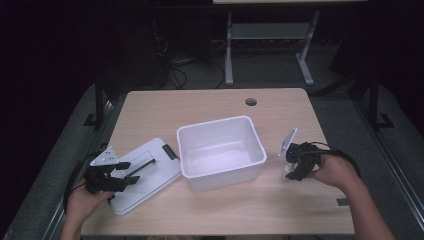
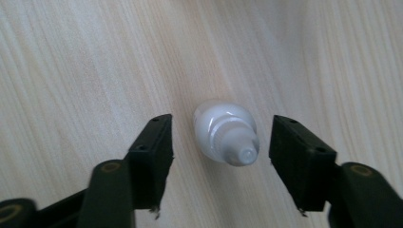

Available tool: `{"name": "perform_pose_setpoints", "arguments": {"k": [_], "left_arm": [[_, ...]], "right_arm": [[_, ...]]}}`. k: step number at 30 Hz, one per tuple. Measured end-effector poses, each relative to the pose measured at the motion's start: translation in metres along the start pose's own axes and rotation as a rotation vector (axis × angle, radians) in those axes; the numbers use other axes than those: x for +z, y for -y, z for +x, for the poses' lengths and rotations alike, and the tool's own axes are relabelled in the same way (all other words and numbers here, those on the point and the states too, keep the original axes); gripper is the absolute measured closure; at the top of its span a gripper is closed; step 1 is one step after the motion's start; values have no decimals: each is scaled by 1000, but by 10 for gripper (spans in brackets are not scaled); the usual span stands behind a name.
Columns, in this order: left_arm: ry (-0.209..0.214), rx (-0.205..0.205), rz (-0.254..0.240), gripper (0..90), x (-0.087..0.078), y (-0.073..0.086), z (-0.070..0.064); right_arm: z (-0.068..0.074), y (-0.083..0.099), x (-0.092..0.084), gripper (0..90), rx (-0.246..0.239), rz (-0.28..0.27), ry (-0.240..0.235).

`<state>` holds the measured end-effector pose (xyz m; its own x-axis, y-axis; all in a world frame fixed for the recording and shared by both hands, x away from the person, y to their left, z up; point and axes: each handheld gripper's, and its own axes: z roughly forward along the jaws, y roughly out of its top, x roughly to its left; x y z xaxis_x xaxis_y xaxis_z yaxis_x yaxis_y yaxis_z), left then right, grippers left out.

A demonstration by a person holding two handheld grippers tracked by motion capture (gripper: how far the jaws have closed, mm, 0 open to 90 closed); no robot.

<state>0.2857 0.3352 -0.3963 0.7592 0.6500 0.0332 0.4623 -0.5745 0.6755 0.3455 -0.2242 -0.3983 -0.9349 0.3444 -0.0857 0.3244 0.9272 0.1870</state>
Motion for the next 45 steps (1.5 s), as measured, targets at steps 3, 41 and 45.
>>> {"name": "perform_pose_setpoints", "arguments": {"k": [3, 41, 45], "left_arm": [[-3, -4, -5, 367, -1, 1, 1], [-12, -12, -51, 365, -11, 3, 1], [-9, -10, -47, 363, -10, 3, 1]], "right_arm": [[-1, -1, 2, 451, -10, 7, -8], [5, -12, -47, 595, -22, -29, 8], [8, -18, -63, 595, -35, -29, 19]]}}
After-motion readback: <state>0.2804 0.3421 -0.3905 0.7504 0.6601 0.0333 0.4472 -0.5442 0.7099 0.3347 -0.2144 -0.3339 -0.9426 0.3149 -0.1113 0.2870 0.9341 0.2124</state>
